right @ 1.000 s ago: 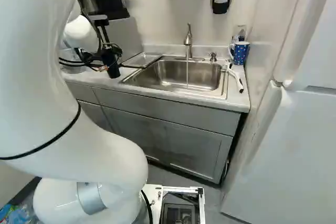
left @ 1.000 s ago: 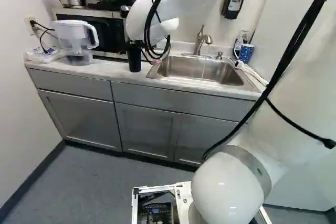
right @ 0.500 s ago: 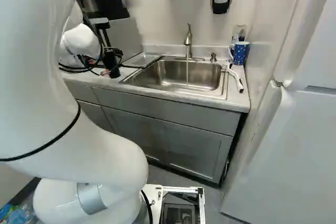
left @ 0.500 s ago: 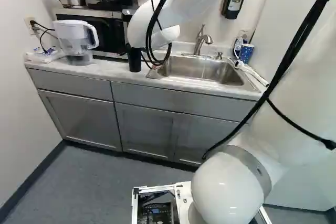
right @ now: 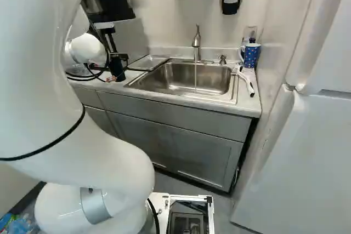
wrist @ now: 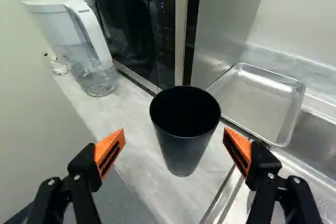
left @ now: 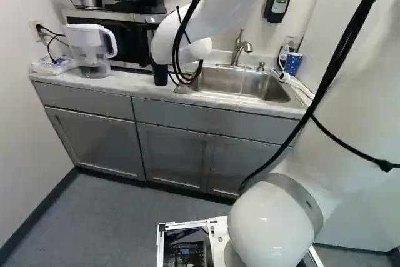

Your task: Rinse the cup and place it in the tray

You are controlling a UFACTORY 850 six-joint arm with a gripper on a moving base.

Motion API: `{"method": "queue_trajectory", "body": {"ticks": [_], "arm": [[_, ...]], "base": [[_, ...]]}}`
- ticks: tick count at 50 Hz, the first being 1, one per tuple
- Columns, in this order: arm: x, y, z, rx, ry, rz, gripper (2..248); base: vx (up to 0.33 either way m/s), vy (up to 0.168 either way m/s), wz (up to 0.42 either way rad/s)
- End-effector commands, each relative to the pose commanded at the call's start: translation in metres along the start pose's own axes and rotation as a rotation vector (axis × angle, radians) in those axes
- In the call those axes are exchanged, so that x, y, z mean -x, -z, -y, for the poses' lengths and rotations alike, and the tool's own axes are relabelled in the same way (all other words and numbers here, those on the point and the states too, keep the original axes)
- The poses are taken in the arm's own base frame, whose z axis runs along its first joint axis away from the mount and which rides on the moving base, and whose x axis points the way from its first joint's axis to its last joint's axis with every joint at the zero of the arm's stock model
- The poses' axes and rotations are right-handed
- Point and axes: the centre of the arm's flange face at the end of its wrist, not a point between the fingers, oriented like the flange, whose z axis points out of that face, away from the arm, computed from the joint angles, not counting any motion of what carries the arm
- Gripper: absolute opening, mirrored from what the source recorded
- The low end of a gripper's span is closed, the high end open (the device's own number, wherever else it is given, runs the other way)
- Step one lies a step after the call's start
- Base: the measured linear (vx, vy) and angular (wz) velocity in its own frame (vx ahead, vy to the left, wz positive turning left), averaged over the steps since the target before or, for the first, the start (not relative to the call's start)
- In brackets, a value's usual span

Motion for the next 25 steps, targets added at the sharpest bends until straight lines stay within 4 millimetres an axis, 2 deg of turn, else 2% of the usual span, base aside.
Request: {"method": "queue_trajectory", "body": {"ticks": [25], "arm": [[0.013,-0.012,0.001,-0.002,0.001,-0.067,247]], "base": [[0.0,0.0,0.0]]}}
